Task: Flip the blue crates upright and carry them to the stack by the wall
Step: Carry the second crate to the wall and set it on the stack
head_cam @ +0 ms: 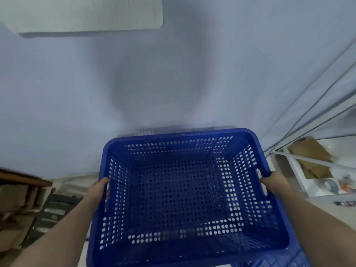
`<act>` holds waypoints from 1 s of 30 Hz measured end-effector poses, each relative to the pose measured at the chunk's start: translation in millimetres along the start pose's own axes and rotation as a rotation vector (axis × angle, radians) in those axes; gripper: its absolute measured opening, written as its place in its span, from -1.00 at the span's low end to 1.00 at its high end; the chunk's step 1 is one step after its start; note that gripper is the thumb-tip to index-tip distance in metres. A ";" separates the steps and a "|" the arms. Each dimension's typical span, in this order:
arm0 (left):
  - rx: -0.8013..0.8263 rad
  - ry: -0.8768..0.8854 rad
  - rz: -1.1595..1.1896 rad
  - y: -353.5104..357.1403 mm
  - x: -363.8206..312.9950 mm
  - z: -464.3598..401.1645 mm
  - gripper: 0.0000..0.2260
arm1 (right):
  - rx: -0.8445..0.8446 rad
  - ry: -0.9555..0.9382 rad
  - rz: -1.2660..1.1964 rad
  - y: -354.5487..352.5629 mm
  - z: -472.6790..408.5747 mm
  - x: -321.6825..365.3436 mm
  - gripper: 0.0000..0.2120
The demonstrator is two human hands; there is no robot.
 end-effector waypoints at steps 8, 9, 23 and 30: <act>-0.052 -0.072 -0.033 10.0 22.0 -76.8 -0.49 | 0.070 -0.004 -0.019 28.0 -58.6 32.0 -0.60; -0.061 -0.071 -0.040 14.6 20.7 -79.2 -0.49 | 0.073 -0.002 -0.021 32.9 -66.2 34.4 -0.60; -0.097 -0.088 0.019 55.3 27.0 -120.7 -0.70 | 0.088 0.018 -0.113 72.2 -132.1 64.3 -0.53; -0.113 -0.110 0.034 46.9 33.0 -124.9 -0.55 | 0.064 0.013 -0.136 77.6 -132.9 64.4 -0.53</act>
Point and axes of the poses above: each hand's wrist, its own z-axis away from the middle knuckle, its own y-axis out of the palm, x = y × z, the point moved 2 cm from there along -z, towards the middle knuckle, and after that the axes turned 13 degrees about z, right-handed, at the moved point
